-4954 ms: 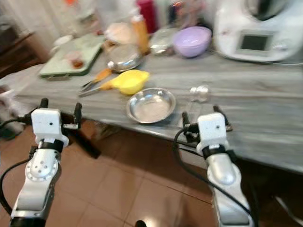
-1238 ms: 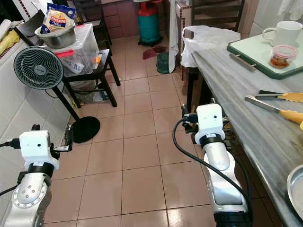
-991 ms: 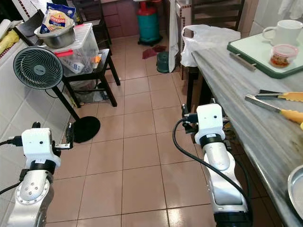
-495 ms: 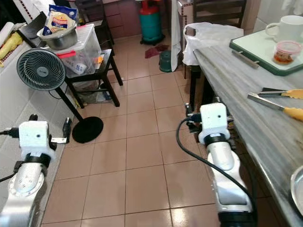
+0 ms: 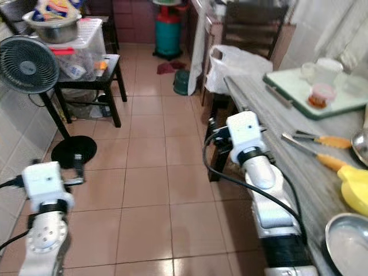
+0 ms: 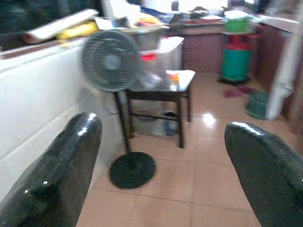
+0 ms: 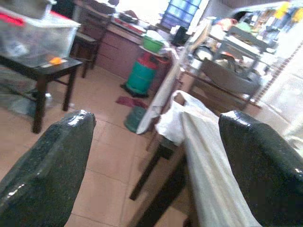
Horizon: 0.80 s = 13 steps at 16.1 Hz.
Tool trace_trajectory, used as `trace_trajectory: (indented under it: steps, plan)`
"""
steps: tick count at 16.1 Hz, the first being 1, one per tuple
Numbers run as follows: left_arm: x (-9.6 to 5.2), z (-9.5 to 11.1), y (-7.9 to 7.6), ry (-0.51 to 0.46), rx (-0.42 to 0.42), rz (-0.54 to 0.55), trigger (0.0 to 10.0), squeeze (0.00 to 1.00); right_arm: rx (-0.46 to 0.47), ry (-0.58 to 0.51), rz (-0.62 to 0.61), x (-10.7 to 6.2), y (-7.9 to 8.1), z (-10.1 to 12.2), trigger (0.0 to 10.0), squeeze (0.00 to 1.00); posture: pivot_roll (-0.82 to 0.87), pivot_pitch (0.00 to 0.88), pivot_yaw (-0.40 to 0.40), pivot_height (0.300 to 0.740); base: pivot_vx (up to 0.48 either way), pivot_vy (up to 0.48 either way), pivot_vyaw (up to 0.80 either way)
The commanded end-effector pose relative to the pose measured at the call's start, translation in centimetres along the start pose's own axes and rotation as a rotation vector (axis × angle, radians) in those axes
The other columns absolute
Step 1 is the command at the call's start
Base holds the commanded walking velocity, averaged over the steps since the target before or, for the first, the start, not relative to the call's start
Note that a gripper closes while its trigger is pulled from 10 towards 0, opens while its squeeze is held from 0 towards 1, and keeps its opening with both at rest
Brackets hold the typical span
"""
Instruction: Setting the table
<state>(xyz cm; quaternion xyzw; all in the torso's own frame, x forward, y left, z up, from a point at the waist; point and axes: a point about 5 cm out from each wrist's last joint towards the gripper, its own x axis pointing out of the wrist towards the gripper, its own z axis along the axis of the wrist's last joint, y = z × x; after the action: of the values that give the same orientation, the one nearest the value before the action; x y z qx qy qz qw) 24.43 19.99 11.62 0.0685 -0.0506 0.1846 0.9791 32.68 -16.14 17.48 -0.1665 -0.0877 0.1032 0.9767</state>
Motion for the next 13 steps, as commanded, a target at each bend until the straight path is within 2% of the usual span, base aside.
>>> trace_trajectory:
  steps: [1, 3, 4, 5, 6, 9, 12, 13]
  plan:
    - [0.0, -0.1, 0.3, -0.002, 0.010, 0.023, 10.0, 0.00, 0.010, -0.002, 0.014, 0.2, 0.3, -0.1, 10.0, 0.13, -0.19, 0.005, -0.110, 0.740, 0.000, 0.000, 0.00]
    - [0.1, 0.2, 0.5, -0.015, 0.028, 0.015, 10.0, 0.00, 0.020, -0.010, 0.031, 0.4, 1.1, -0.3, 10.0, 0.13, -0.18, 0.004, -0.066, 0.740, 0.000, 0.000, 0.00]
    - [0.1, 0.2, 0.5, -0.016, 0.038, 0.005, 10.0, 0.00, 0.032, -0.007, 0.013, 0.4, 1.0, -0.4, 10.0, 0.13, -0.18, 0.004, -0.066, 0.740, 0.000, 0.000, 0.00]
    - [0.1, 0.0, 0.7, -0.009, 0.045, -0.008, 10.0, 0.00, 0.048, 0.002, -0.024, 0.2, 0.7, -0.7, 10.0, 0.11, -0.19, 0.000, -0.018, 0.740, 0.000, 0.000, 0.00]
    - [0.1, 0.0, 0.6, -0.006, 0.050, -0.020, 10.0, 0.00, 0.057, 0.008, -0.053, -0.1, 0.3, -0.9, 10.0, 0.04, -0.20, 0.002, 0.000, 0.740, 0.000, 0.000, 0.00]
    - [0.2, 0.0, 0.5, -0.010, 0.069, -0.054, 10.0, 0.00, 0.089, 0.027, -0.106, -0.9, 0.0, -1.7, 10.0, 0.02, -0.21, 0.014, 0.040, 0.740, 0.000, 0.000, -0.41]
    - [0.4, 0.0, 0.4, -0.005, 0.077, -0.099, 10.0, 0.00, 0.114, 0.060, -0.125, -2.1, 0.3, -2.6, 10.0, 0.00, -0.23, 0.030, 0.070, 0.740, 0.000, 0.000, 0.00]
    - [0.5, 0.2, 0.4, -0.010, 0.058, -0.120, 10.0, 0.00, 0.116, 0.060, -0.129, -2.2, 0.3, -2.6, 10.0, 0.01, -0.23, 0.033, 0.073, 0.740, 0.000, 0.000, 0.00]
